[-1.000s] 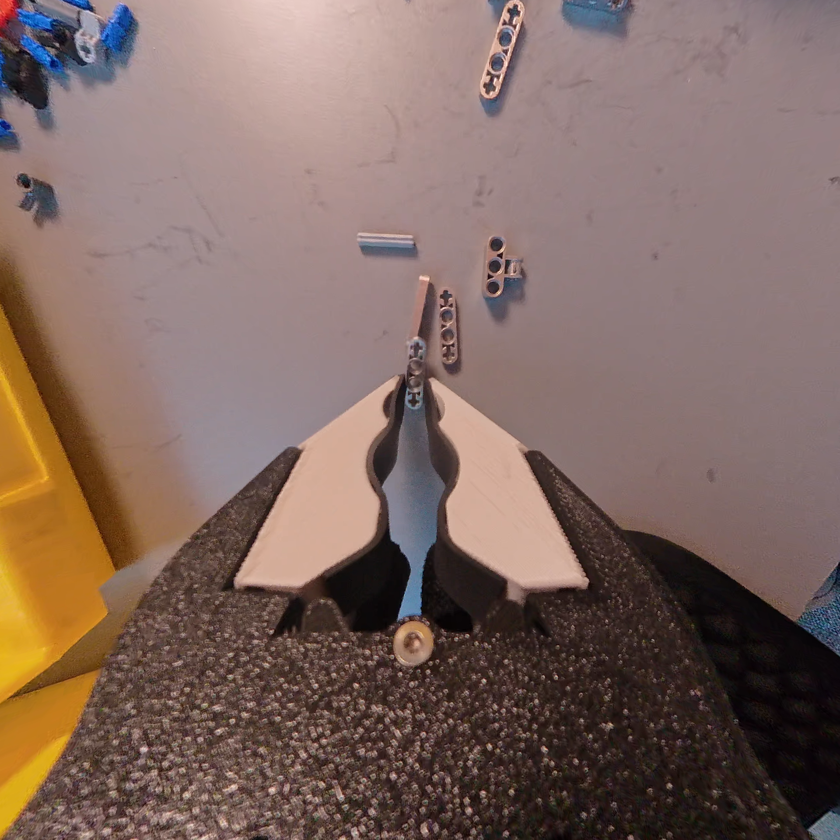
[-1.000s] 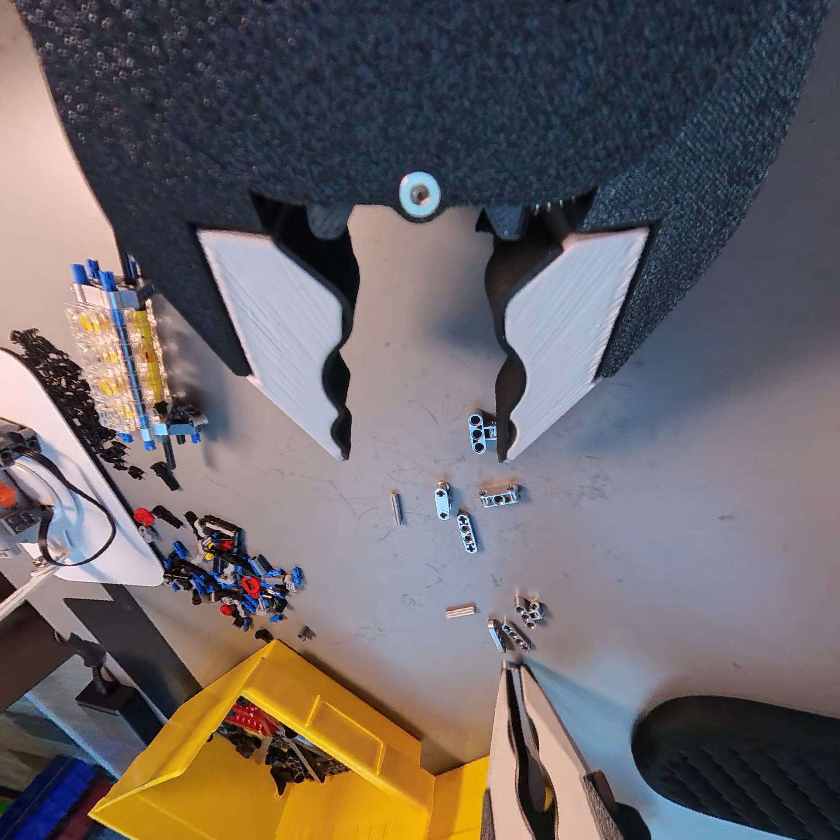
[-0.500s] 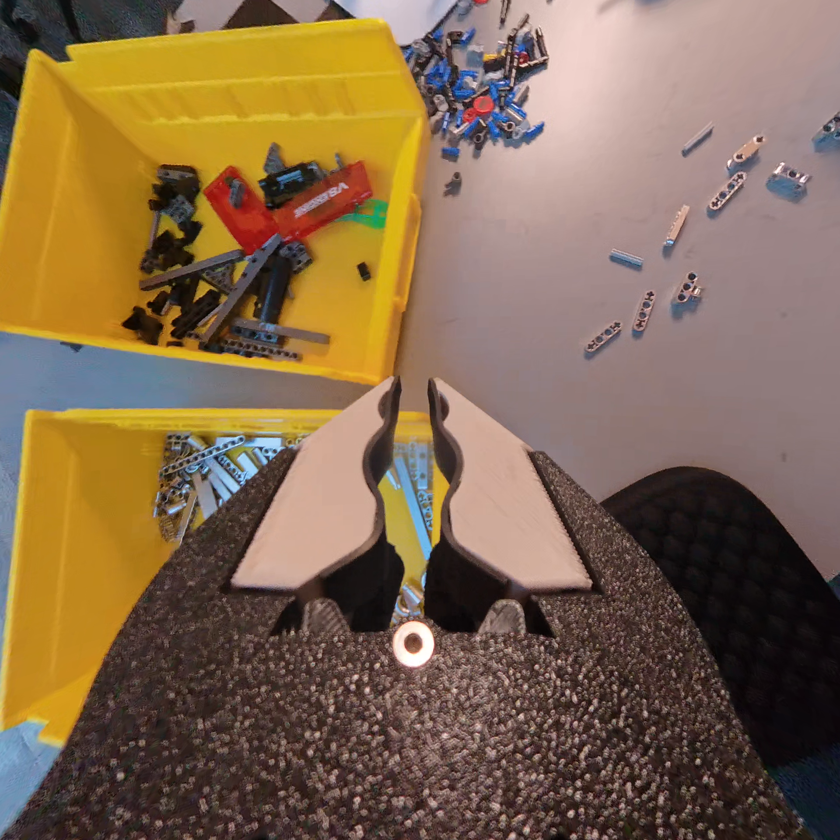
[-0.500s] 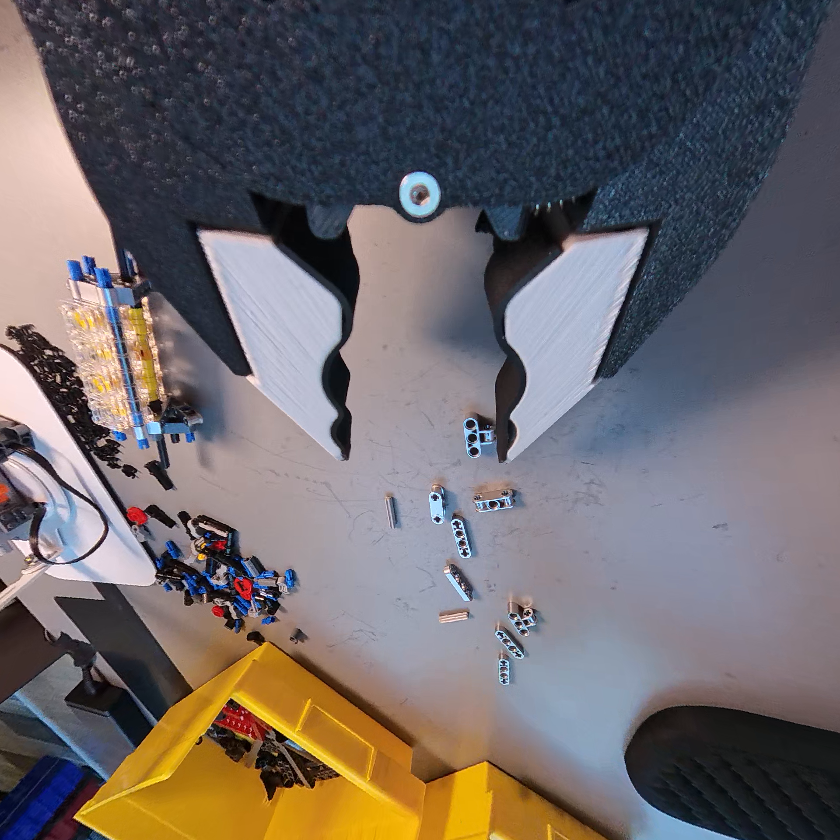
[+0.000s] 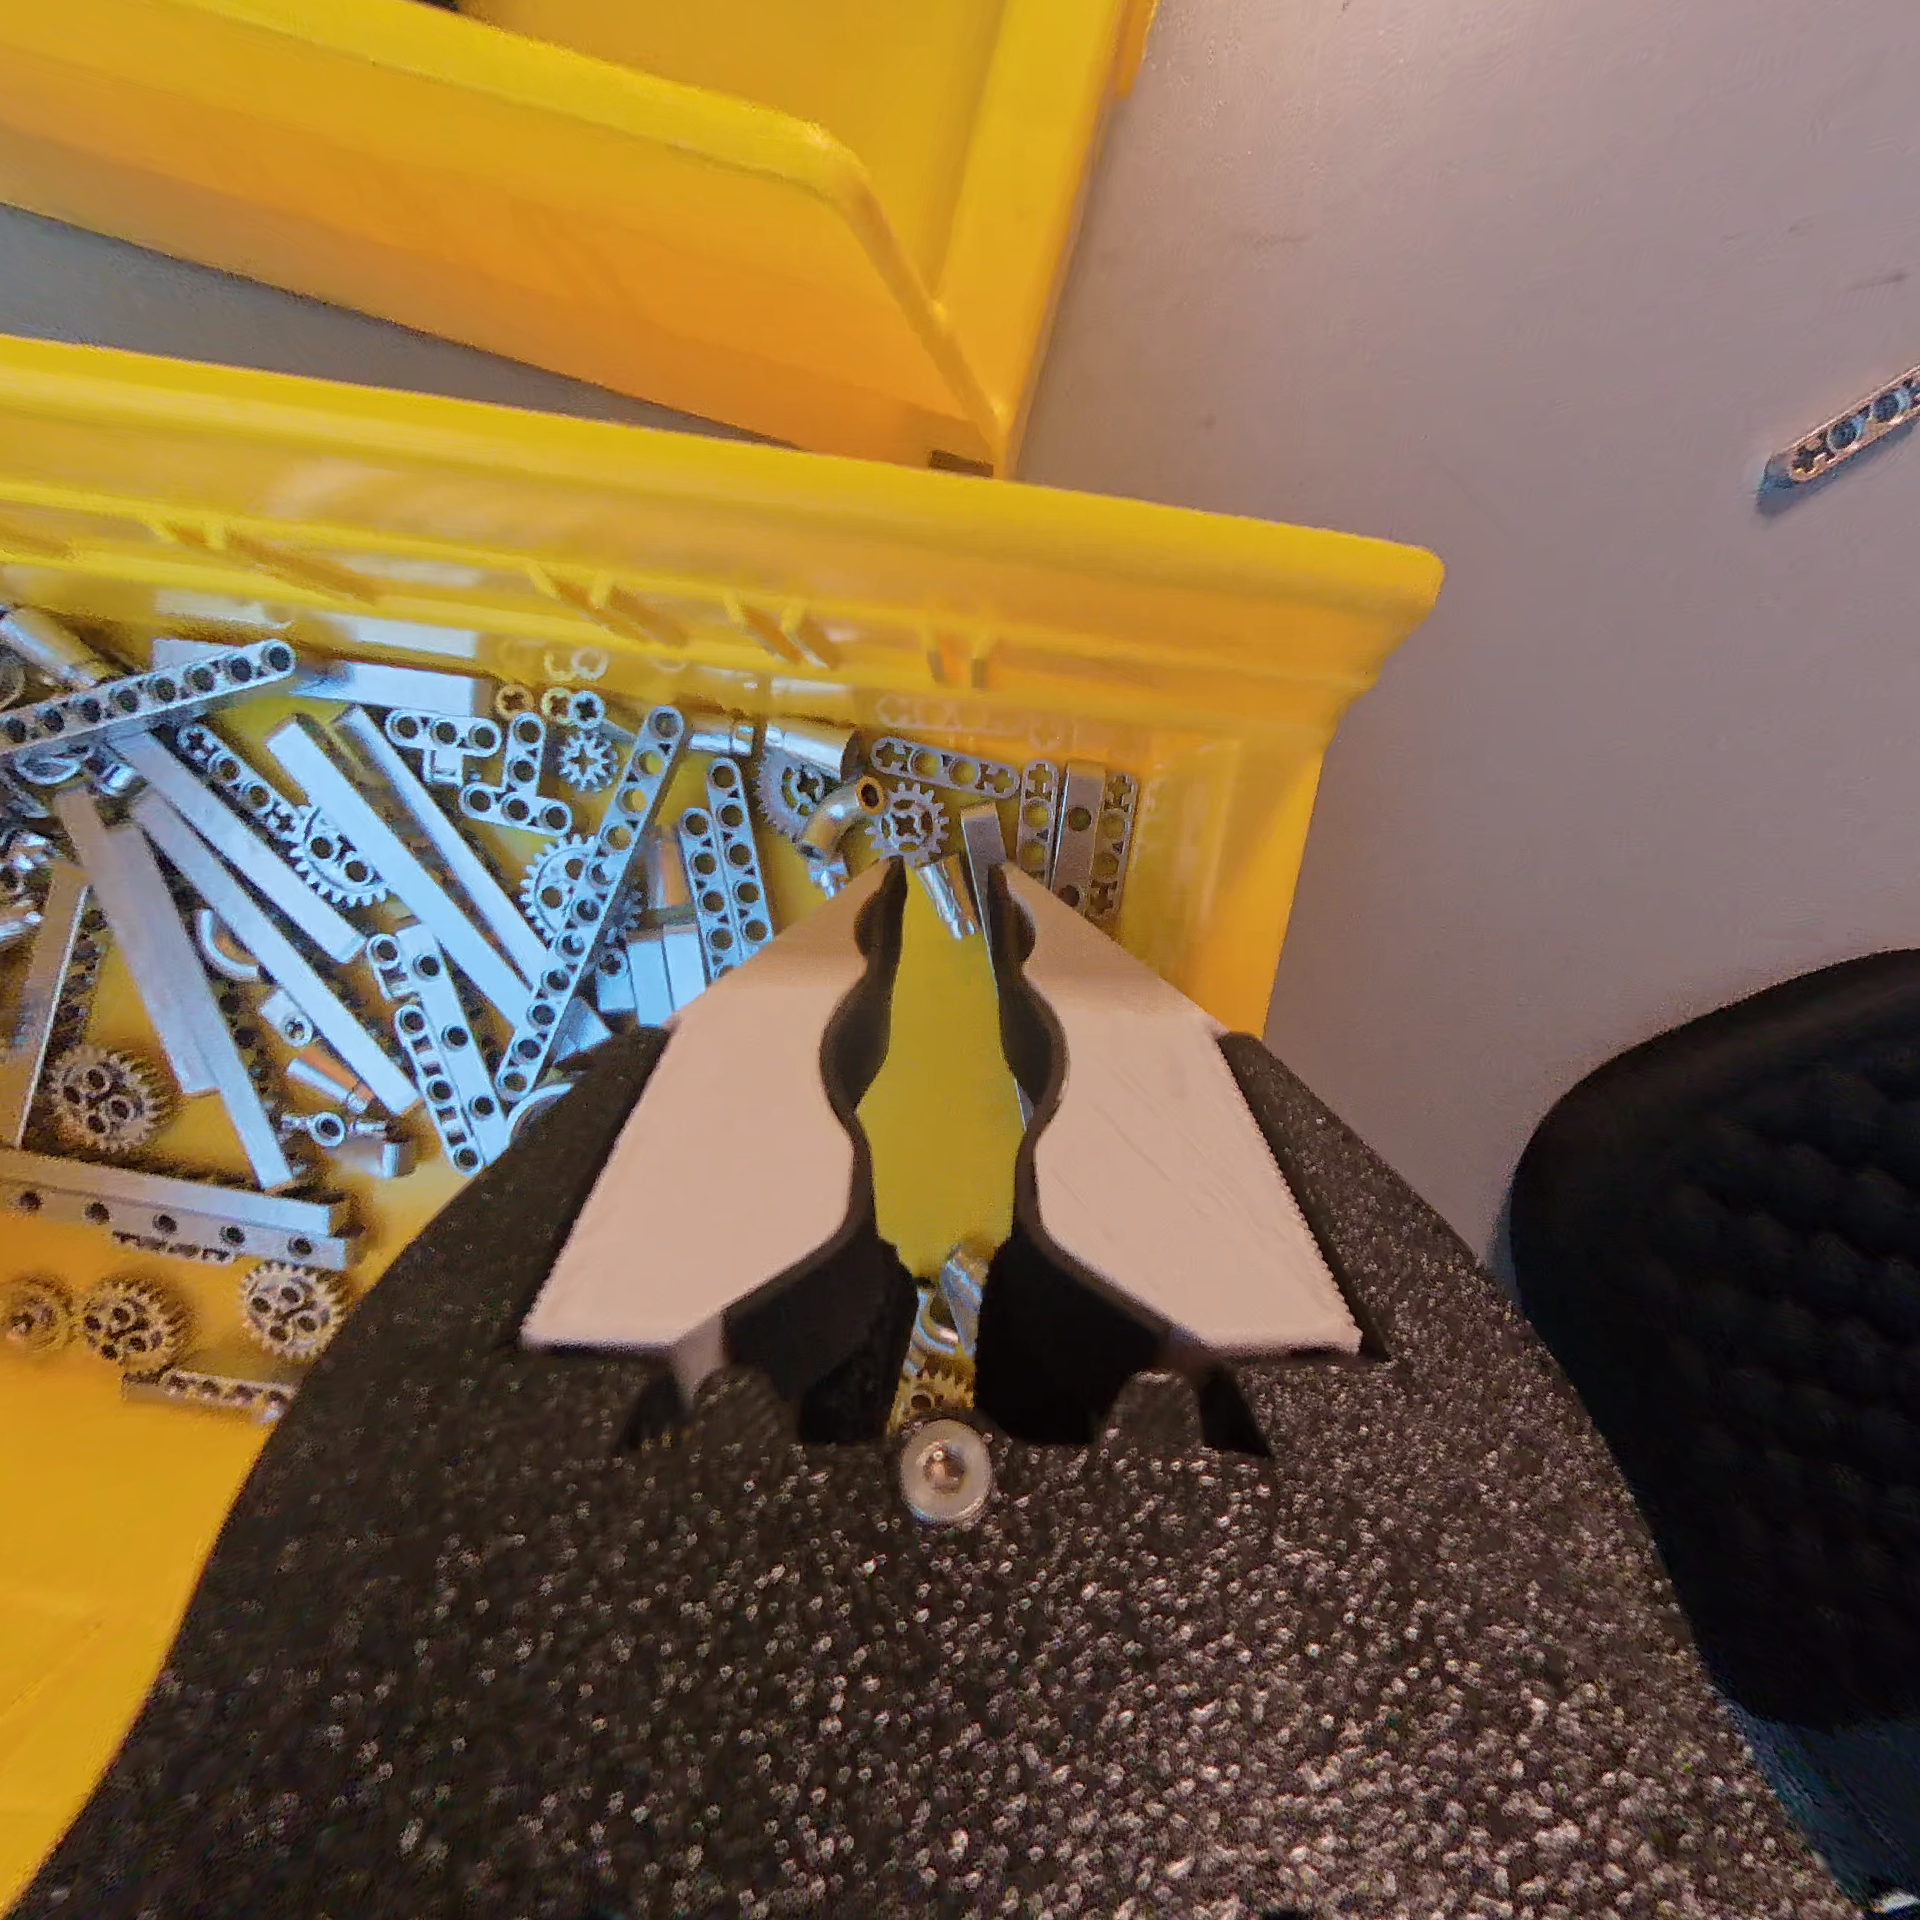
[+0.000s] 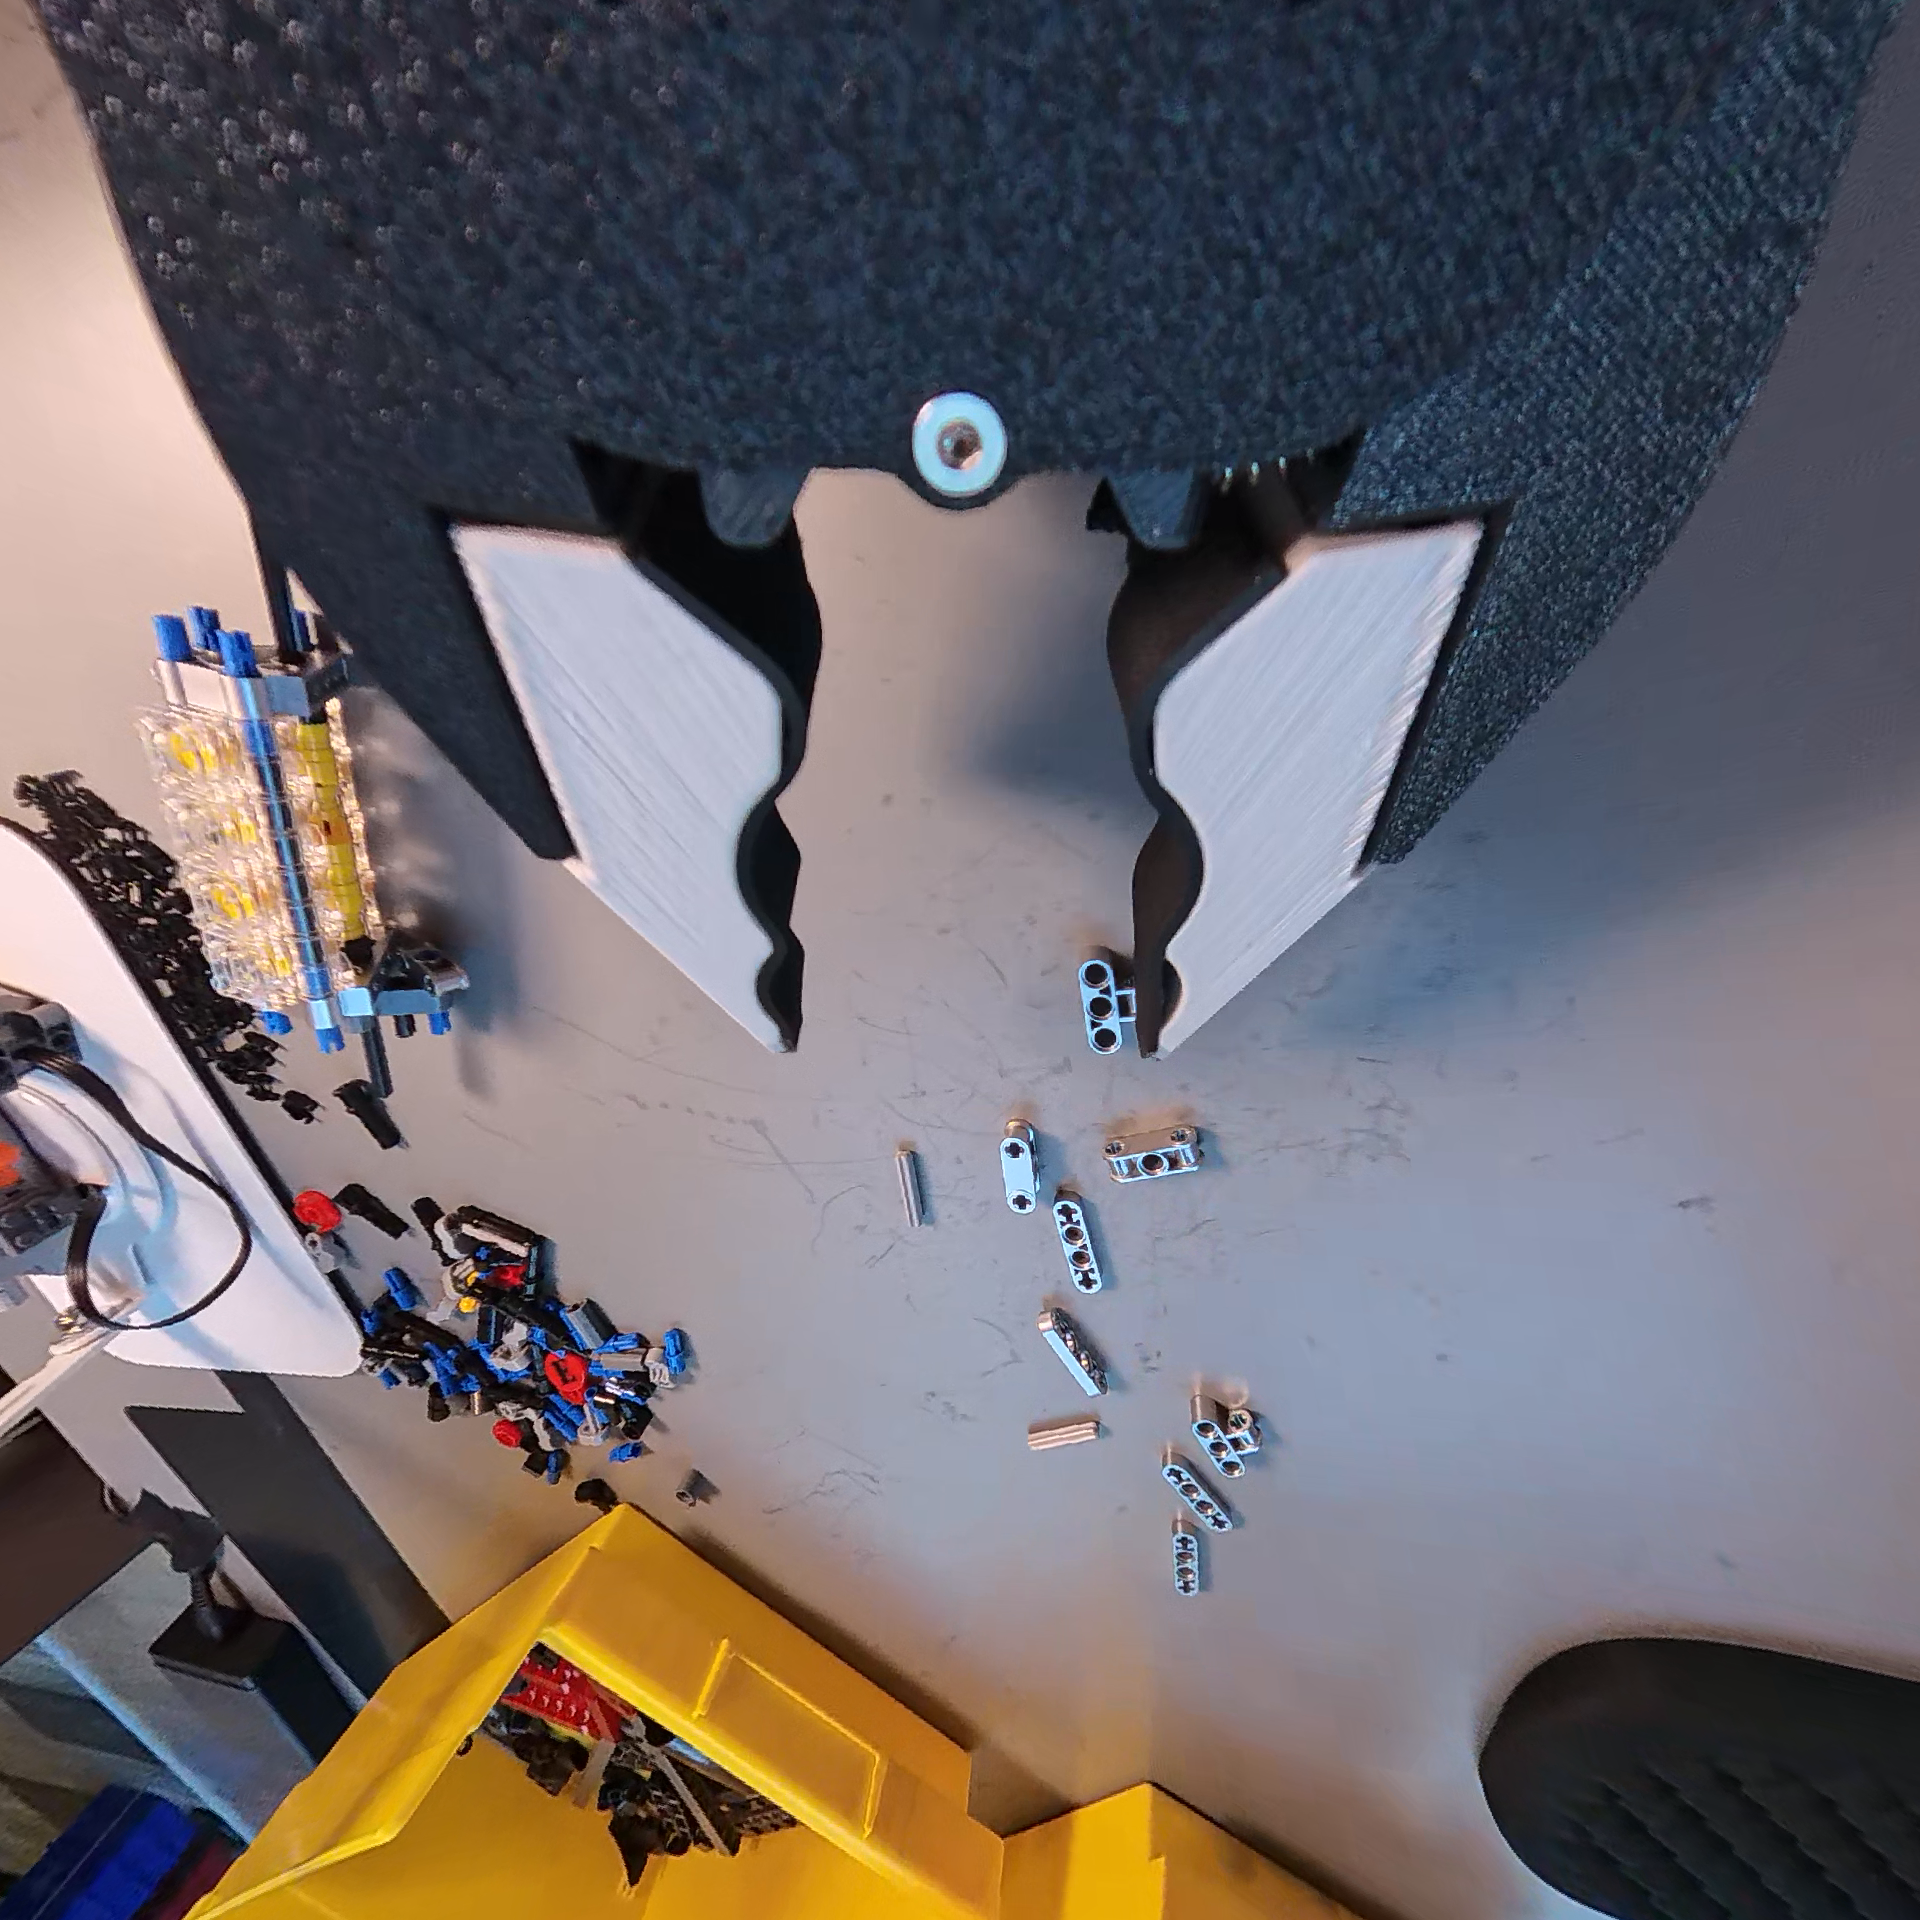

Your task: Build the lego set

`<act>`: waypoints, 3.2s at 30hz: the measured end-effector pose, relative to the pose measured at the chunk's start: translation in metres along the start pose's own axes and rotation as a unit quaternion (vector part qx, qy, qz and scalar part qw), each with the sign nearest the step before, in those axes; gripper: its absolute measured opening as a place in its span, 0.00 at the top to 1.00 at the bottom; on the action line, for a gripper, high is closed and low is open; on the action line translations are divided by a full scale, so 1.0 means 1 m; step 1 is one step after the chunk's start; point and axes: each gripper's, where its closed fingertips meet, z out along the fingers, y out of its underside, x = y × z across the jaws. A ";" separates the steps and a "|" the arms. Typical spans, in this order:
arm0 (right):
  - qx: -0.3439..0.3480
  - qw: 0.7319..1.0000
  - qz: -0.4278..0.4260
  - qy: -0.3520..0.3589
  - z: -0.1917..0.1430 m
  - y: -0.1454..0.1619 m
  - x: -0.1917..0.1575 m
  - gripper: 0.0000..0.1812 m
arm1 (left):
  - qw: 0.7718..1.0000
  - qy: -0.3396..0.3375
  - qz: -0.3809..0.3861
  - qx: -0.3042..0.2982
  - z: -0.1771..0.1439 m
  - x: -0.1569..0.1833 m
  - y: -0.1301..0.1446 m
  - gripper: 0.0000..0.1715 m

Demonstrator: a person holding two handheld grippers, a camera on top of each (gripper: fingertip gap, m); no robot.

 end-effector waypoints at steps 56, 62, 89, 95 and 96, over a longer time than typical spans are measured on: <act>-0.017 1.000 0.005 0.011 0.003 0.007 0.005 0.66 | 0.996 0.040 -0.058 -0.060 0.010 -0.013 0.024 0.85; -0.020 1.000 0.003 0.011 0.002 0.008 0.005 0.66 | 0.995 0.001 -0.084 -0.054 0.013 -0.019 0.023 0.92; 0.034 0.999 -0.005 -0.002 -0.013 -0.010 -0.001 0.64 | 0.978 0.081 0.186 0.040 0.023 0.174 -0.088 0.96; 0.031 0.999 -0.006 -0.002 -0.013 -0.008 -0.001 0.64 | 0.976 0.071 0.208 0.014 0.053 0.175 -0.090 0.96; 0.030 1.000 -0.006 -0.002 -0.013 -0.007 -0.002 0.64 | 0.975 0.074 0.208 0.011 0.055 0.176 -0.090 0.96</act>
